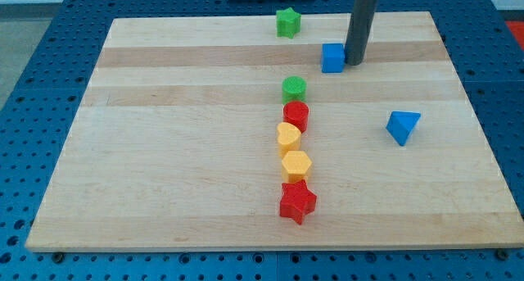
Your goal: Locate the blue cube at the top of the green circle
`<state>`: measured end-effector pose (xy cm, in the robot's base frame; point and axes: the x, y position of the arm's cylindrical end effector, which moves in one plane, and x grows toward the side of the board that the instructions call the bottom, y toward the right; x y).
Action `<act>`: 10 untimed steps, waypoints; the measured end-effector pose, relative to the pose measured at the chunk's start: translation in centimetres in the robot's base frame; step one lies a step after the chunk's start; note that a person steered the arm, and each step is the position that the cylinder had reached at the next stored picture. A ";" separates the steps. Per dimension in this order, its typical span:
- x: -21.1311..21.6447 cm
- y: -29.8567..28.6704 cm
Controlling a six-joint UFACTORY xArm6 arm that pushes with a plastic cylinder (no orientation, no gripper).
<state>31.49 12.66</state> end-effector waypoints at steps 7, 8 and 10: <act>-3.8 -8.4; -3.8 -9.6; -3.8 -10.4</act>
<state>27.70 2.22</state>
